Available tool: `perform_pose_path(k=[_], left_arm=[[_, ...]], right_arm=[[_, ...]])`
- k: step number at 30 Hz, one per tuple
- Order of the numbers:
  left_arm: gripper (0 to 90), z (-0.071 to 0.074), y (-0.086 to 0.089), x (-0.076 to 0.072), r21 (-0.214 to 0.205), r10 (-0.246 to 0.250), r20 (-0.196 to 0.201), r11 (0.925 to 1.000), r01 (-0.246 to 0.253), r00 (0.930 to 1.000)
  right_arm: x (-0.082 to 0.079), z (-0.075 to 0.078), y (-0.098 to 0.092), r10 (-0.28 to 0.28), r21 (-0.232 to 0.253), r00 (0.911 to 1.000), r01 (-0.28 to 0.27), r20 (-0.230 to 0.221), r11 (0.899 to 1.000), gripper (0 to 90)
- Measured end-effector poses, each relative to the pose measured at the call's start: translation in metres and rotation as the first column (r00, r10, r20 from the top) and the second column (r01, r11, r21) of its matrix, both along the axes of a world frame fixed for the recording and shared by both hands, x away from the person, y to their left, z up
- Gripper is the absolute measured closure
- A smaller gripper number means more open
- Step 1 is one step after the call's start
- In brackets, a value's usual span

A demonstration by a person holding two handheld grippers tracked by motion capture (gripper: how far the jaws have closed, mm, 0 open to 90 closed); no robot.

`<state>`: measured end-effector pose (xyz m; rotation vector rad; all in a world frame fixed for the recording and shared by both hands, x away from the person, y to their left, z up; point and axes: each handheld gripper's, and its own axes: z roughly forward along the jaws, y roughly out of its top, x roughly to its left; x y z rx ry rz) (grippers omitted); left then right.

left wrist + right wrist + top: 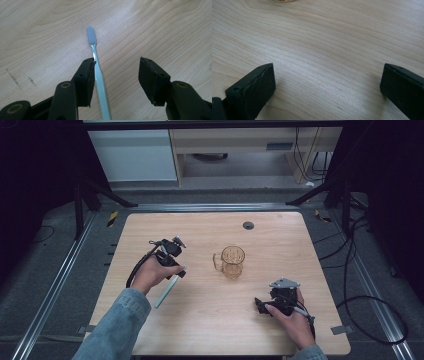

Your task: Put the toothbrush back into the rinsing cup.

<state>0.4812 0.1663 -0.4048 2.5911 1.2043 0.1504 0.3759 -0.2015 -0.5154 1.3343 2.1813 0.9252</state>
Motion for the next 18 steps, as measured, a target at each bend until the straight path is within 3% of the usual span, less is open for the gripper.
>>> perform_pose_path(k=[9, 13, 18], left_arm=[[50.7, -0.014, 0.001, 0.008, 0.104, -0.003, -0.071, 0.9946, 0.010, 0.9975], [52.2, -0.019, 0.001, 0.010, 0.099, 0.008, -0.078, 0.9951, 0.000, 0.9969], [55.0, -0.027, -0.002, 0.016, 0.123, 0.032, -0.090, 0.9922, -0.021, 0.9954]], right_arm=[[0.002, 0.000, -0.001, 0.004, -0.003, 1.0000, -0.004, 0.004, 1.000, 0.4], [0.002, 0.000, -0.001, 0.004, -0.002, 1.0000, -0.004, 0.004, 1.000, 0.4], [0.001, 0.000, 0.000, 0.003, -0.001, 1.0000, -0.003, 0.002, 1.000, 0.5]])
